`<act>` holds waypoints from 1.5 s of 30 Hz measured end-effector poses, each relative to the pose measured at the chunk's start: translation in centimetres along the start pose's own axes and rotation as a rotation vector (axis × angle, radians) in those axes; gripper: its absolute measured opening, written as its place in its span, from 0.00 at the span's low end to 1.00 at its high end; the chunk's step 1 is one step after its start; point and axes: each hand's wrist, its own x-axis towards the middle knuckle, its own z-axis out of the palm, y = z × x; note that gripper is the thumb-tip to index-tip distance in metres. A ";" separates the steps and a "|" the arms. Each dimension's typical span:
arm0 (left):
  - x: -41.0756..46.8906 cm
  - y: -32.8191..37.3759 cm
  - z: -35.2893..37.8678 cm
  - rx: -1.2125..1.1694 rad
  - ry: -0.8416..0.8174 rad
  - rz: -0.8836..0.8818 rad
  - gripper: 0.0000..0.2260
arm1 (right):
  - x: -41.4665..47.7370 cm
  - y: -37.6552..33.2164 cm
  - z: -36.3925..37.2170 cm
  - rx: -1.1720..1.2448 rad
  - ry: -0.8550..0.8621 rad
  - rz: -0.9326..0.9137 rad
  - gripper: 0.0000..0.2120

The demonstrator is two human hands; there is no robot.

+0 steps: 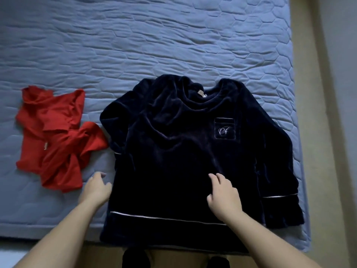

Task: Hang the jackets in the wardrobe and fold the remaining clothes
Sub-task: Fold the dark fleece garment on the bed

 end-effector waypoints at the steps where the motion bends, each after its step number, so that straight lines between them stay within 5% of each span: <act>1: 1.9 0.5 -0.8 -0.038 0.049 0.033 0.16 | 1.2 -2.3 0.0 0.007 0.020 -0.053 0.32; 6: 11.6 1.1 -4.4 -0.348 0.215 0.069 0.17 | 8.7 -15.7 -0.1 0.156 0.181 -0.269 0.31; 9: 15.5 2.1 -4.5 -0.723 -0.055 0.048 0.11 | 12.8 -22.8 -0.2 0.253 0.255 -0.376 0.32; 11: 17.0 3.1 -3.7 -0.742 -0.232 0.027 0.11 | 14.8 -25.8 0.0 0.221 0.261 -0.380 0.34; 13: 17.5 4.3 -2.7 -0.553 -0.354 0.045 0.15 | 16.4 -26.9 0.4 0.155 0.202 -0.317 0.36; 15: 17.7 5.1 -2.0 -0.463 -0.294 0.065 0.14 | 17.1 -26.7 0.7 0.118 0.152 -0.271 0.35; 21: 15.7 5.7 -5.8 -0.904 -0.192 0.047 0.14 | 16.0 -24.7 -0.5 0.293 0.065 -0.206 0.30; 24: 16.8 3.2 -12.9 -0.771 0.164 0.145 0.05 | 15.2 -25.2 -2.0 0.234 -0.066 -0.179 0.30; 27: 18.7 -0.3 -21.4 -0.322 0.457 0.383 0.12 | 14.7 -26.7 -3.3 0.148 -0.108 -0.148 0.30; 30: 19.2 -2.5 -24.3 0.160 0.533 0.585 0.18 | 14.5 -29.5 -4.1 0.168 -0.051 -0.193 0.30; 33: 20.1 -4.3 -22.8 0.311 0.479 0.453 0.24 | 14.9 -32.8 -4.0 0.176 -0.011 -0.275 0.31; 38: 22.6 -8.8 -19.4 -0.362 0.416 -0.014 0.10 | 16.7 -36.0 -2.9 0.080 0.237 -0.353 0.35; 41: 23.9 -10.7 -17.9 -0.732 0.294 -0.306 0.20 | 18.0 -37.4 -2.0 -0.007 0.219 -0.429 0.40; 43: 23.9 -10.2 -17.2 -0.907 0.045 -0.263 0.19 | 18.7 -38.5 -1.3 -0.003 0.129 -0.447 0.42; 45: 24.1 -9.5 -17.1 -0.794 0.062 -0.045 0.16 | 19.0 -39.3 -0.8 0.003 0.031 -0.430 0.41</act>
